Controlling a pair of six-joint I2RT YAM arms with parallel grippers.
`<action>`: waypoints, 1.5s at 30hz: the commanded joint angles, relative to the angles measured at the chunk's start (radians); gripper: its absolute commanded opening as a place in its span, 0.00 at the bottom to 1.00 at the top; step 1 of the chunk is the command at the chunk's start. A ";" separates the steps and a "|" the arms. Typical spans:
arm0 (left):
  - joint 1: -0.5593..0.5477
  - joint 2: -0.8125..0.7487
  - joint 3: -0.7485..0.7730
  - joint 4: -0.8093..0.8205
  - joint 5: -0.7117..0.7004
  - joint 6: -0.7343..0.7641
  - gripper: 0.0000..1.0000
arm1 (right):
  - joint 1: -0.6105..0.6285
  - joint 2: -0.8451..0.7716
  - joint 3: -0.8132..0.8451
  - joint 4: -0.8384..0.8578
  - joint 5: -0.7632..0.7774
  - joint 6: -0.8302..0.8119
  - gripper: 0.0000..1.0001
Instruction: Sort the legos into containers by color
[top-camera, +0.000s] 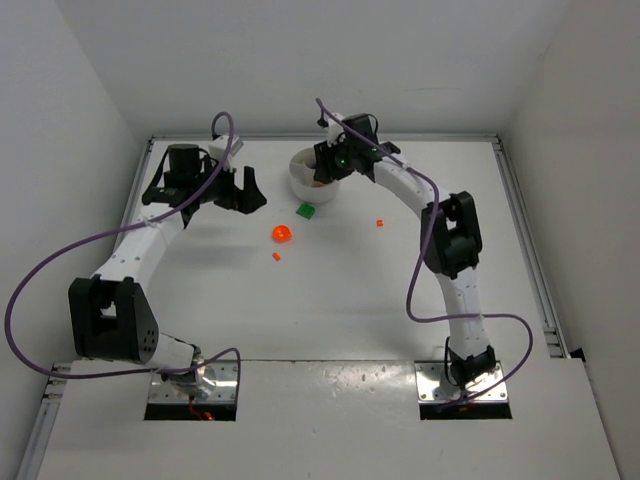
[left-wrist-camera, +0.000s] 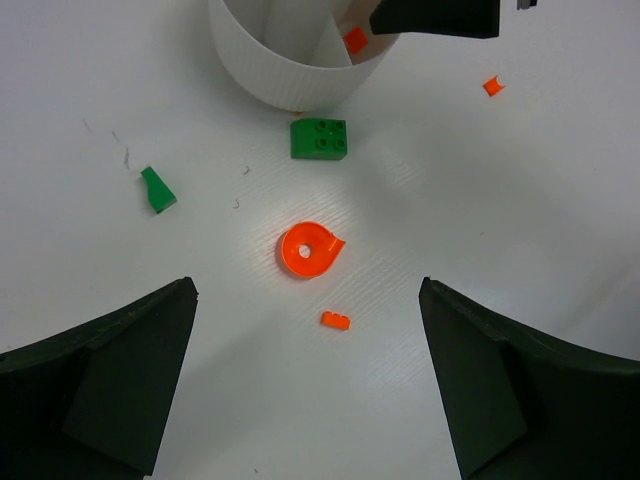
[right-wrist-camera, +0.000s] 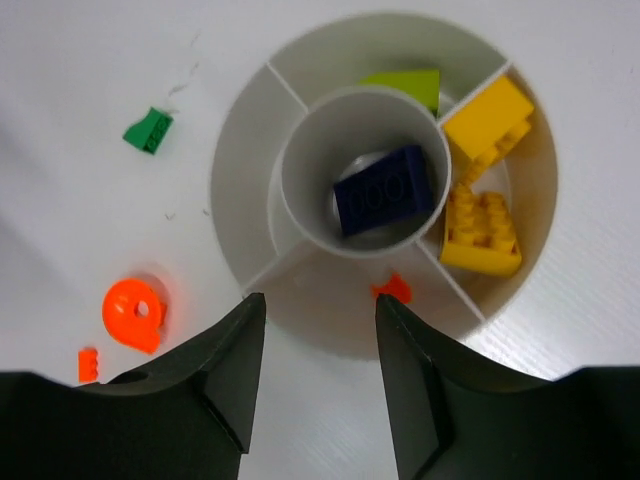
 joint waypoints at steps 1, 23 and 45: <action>0.014 -0.060 0.001 0.031 -0.004 -0.007 1.00 | -0.017 -0.137 -0.073 0.013 0.016 -0.012 0.48; 0.032 -0.066 -0.017 0.017 0.127 0.057 1.00 | -0.121 -0.321 -0.537 -0.295 -0.079 -0.842 0.37; 0.042 -0.038 -0.017 0.017 0.159 0.066 1.00 | -0.167 -0.057 -0.261 -0.410 0.017 -0.974 0.44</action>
